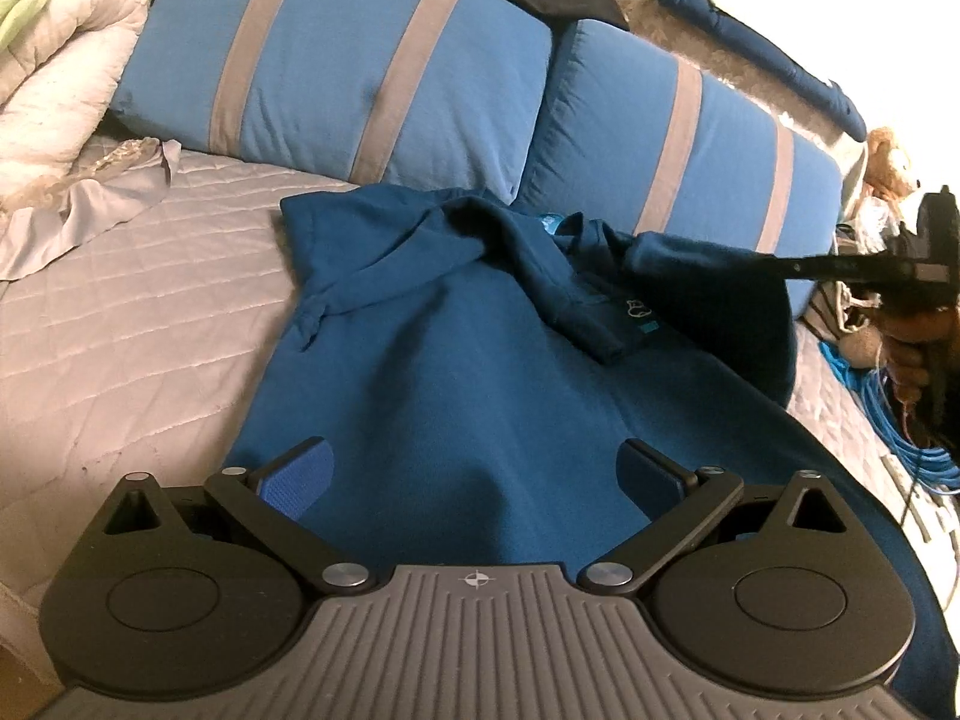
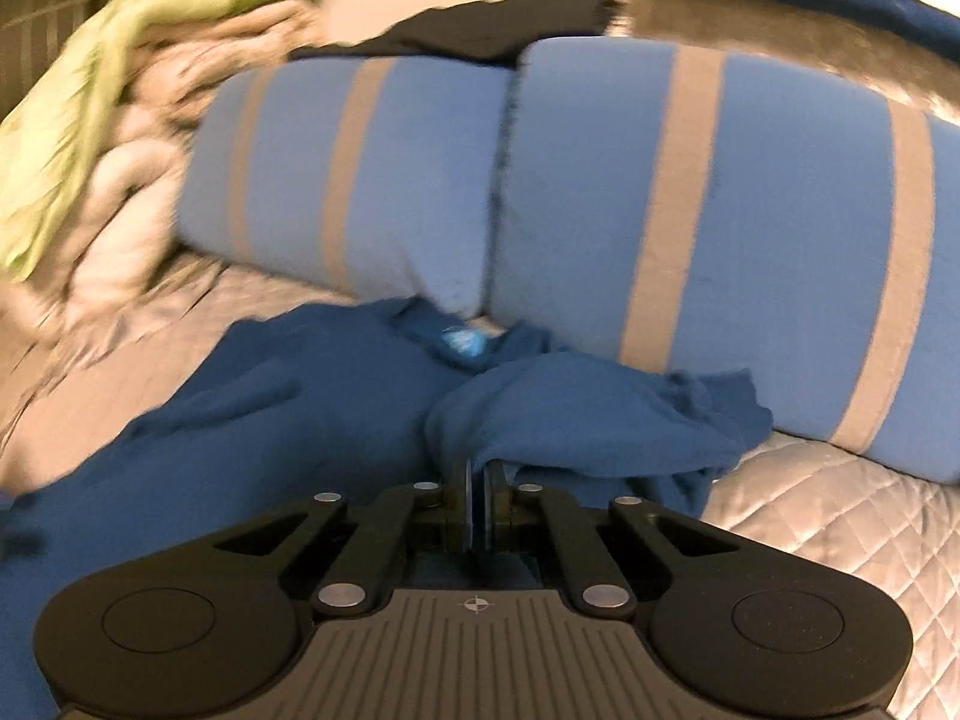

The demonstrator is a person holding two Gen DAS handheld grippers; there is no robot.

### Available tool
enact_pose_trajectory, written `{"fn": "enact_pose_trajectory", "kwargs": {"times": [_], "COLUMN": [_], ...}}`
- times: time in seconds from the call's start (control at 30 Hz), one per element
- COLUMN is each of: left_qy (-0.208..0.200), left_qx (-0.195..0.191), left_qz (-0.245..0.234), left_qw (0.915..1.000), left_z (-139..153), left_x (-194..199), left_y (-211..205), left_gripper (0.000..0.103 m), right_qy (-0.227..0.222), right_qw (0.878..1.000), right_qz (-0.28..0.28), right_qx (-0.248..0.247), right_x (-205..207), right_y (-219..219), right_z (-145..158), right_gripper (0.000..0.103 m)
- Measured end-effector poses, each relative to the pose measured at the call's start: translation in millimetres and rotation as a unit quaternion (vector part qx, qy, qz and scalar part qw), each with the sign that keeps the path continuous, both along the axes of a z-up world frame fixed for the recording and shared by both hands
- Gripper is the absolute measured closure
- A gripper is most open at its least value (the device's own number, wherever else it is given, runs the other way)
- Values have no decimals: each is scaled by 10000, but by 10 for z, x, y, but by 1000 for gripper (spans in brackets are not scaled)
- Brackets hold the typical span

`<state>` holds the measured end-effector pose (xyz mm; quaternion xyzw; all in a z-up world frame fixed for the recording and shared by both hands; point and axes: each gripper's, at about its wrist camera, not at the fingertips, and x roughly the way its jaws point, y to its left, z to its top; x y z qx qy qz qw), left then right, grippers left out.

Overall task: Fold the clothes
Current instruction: 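Grasp the sleeve with the right tool, pull it outward, then open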

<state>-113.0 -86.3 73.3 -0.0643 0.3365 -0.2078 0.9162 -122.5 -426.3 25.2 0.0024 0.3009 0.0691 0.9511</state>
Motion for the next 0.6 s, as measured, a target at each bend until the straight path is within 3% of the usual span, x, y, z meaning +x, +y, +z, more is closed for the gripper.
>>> {"fn": "enact_pose_trajectory", "kwargs": {"times": [0.23, 0.33, 0.4, 0.47, 0.6], "left_qy": [-27, -31, -27, -31, -11], "left_qx": [24, 16, 3, -4, -20], "left_qz": [-20, -18, -14, -9, -29], "left_qw": [10000, 10000, 10000, 10000, 10000], "left_z": [-1, -6, -7, -6, -11], "left_x": [-11, -20, -23, -23, -9], "left_y": [12, 17, 19, 22, 29], "left_gripper": [0, 0, 0, 0, 0], "right_qy": [371, 602, 728, 679, 457], "right_qw": [9972, 9929, 9879, 9873, 9965], "right_qz": [656, 989, 1218, 1251, 693], "right_qx": [-17, -285, -634, -705, -126], "right_x": [-296, -409, -492, -581, -639], "right_y": [348, 501, 580, 553, 188], "right_z": [-65, -168, -211, -213, -189], "right_gripper": [97, 90, 54, 32, 28]}}
